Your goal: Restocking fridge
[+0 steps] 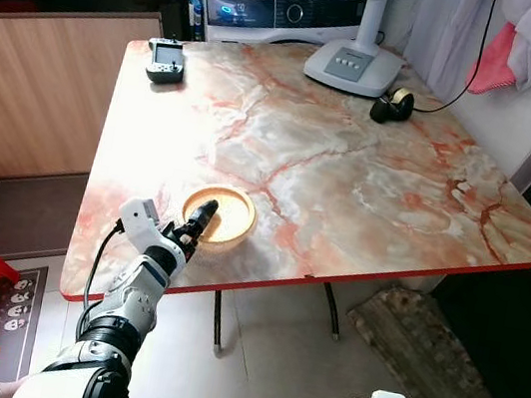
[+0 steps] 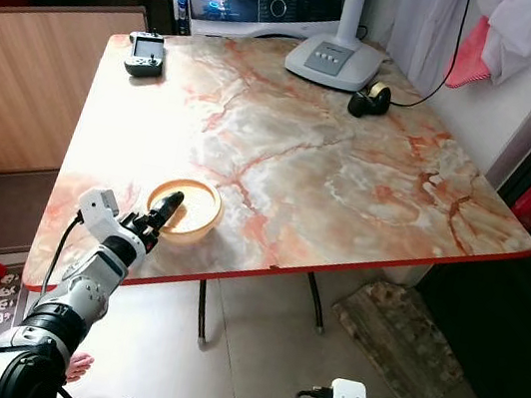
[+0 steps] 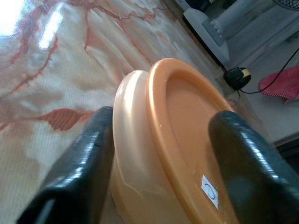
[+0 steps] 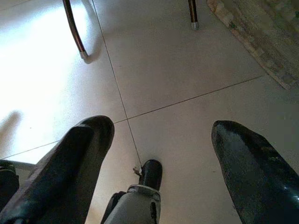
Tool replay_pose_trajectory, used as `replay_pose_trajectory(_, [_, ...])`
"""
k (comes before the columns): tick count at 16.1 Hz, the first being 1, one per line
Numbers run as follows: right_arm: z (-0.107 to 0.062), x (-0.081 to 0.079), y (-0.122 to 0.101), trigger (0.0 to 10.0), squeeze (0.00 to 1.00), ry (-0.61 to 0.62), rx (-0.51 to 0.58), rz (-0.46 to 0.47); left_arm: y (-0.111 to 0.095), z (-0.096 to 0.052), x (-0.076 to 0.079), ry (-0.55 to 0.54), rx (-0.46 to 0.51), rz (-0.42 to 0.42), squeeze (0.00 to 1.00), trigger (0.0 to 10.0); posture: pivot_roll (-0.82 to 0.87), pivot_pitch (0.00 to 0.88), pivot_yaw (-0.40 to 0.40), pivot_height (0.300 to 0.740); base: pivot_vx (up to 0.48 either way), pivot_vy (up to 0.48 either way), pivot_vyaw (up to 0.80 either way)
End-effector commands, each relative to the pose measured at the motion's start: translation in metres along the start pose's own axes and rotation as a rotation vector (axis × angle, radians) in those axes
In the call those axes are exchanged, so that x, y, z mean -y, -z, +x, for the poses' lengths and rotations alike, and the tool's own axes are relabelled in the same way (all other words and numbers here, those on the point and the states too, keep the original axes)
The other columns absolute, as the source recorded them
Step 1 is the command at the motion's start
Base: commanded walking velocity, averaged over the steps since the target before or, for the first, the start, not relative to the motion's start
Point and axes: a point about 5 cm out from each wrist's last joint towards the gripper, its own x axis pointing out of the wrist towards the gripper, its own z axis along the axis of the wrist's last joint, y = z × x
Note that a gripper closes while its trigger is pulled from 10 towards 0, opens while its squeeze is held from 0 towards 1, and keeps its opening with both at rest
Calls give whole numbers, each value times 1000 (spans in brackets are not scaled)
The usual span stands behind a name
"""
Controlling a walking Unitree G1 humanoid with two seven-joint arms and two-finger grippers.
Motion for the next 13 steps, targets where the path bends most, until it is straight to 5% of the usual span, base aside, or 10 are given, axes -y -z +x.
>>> replay_pose_trajectory(1, [0,1,2,10000,0,0,-13,-6,-1,1,0,-1,3,12,0,0,-14,17,4,740,0,0,0])
replay_pose_trajectory(13, [0,2,1,10000,0,-2,-15,-16,-3,-1,-3,-7,32,19,0,0,-12,23,-6,740,0,0,0])
